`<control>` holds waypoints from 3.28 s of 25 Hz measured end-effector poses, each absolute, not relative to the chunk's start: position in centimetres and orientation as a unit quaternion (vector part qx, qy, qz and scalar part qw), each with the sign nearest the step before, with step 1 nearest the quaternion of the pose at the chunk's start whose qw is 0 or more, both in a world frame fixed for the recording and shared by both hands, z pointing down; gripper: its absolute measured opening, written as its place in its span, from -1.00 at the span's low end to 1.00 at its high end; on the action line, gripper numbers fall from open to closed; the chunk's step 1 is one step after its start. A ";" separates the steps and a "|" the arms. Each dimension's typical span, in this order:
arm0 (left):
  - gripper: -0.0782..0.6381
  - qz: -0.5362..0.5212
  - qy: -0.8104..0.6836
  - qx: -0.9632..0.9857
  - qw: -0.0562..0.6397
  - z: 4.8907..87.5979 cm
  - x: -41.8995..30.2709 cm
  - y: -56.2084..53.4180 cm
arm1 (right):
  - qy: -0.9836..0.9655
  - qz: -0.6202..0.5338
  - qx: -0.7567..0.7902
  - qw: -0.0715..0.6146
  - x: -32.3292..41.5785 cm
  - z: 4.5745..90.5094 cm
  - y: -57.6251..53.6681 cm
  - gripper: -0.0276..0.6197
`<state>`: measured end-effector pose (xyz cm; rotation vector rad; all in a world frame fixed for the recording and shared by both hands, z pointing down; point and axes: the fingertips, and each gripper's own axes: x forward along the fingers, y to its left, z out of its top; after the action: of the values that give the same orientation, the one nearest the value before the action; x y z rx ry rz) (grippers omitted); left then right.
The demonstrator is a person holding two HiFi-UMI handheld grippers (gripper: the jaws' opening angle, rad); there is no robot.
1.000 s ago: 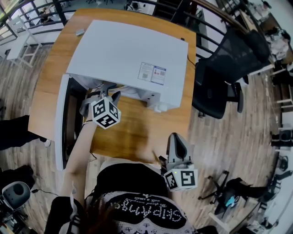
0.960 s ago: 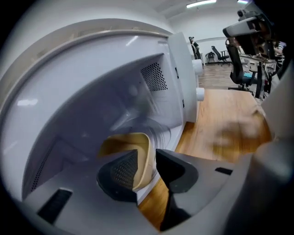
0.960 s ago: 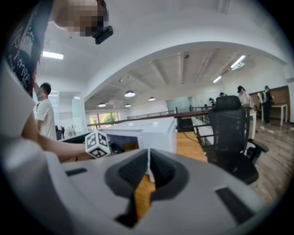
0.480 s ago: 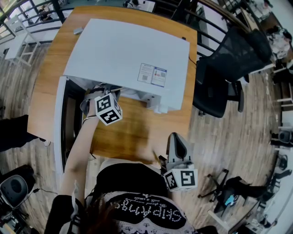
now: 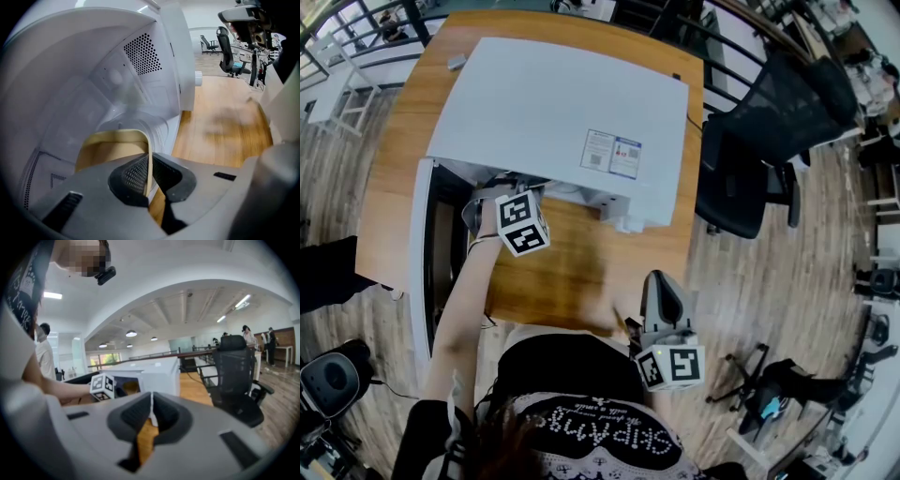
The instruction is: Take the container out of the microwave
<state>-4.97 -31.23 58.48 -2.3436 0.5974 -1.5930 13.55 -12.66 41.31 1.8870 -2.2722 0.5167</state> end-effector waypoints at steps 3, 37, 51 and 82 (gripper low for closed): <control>-0.66 -0.549 0.199 -0.803 0.119 58.5 -5.0 -31.1 | -0.756 0.172 0.627 0.072 13.5 41.4 -12.7 -0.81; -0.67 -0.530 0.203 -0.815 0.120 54.1 -5.9 -25.1 | -0.783 0.145 0.602 0.066 12.0 40.1 -11.8 -0.81; -0.66 -0.531 0.188 -0.820 0.106 53.1 -7.1 -20.6 | -0.792 0.136 0.592 0.065 11.5 39.5 -11.3 -0.81; -0.67 -0.492 0.105 -0.861 0.075 47.4 -7.1 -8.1 | -0.781 0.124 0.608 0.074 12.5 38.9 -11.4 -0.81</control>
<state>-7.08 -8.08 47.37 -2.5837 0.3147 -1.4754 12.50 -11.42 38.88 1.8244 -2.3447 0.3712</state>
